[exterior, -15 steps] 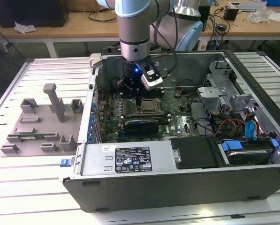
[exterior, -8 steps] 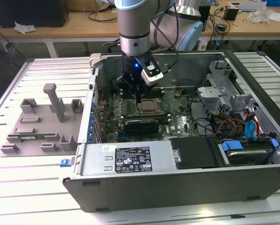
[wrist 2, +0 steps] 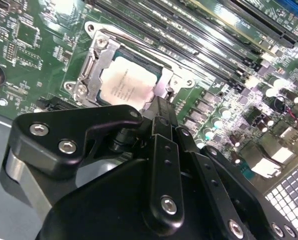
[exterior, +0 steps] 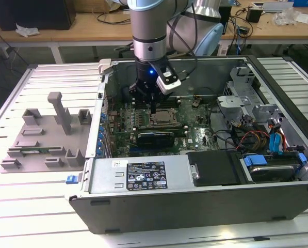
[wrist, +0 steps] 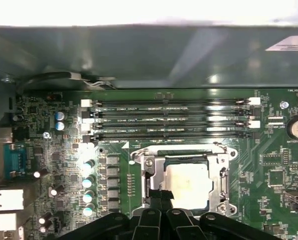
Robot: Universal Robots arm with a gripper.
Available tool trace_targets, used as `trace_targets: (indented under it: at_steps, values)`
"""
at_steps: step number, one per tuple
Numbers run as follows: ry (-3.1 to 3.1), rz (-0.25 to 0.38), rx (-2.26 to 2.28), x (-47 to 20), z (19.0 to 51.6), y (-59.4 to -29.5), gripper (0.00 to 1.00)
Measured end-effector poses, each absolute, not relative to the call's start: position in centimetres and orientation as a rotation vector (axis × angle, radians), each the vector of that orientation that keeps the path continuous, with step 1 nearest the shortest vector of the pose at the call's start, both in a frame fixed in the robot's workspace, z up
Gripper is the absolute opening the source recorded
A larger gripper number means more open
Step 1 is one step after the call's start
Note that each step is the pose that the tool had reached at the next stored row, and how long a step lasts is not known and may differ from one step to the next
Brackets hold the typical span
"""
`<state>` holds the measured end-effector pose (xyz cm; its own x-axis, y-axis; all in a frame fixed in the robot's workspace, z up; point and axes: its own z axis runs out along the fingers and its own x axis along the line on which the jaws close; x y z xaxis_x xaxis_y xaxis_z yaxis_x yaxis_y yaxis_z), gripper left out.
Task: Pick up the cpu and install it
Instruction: 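Close the cpu cover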
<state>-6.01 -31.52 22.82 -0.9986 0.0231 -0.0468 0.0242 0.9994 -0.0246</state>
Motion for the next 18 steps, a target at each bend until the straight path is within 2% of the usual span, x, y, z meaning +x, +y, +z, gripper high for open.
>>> trace_targets:
  at_steps: [18]
  values:
    - [3.086,-0.04,0.037,-3.3,22.7,-31.9,0.11]
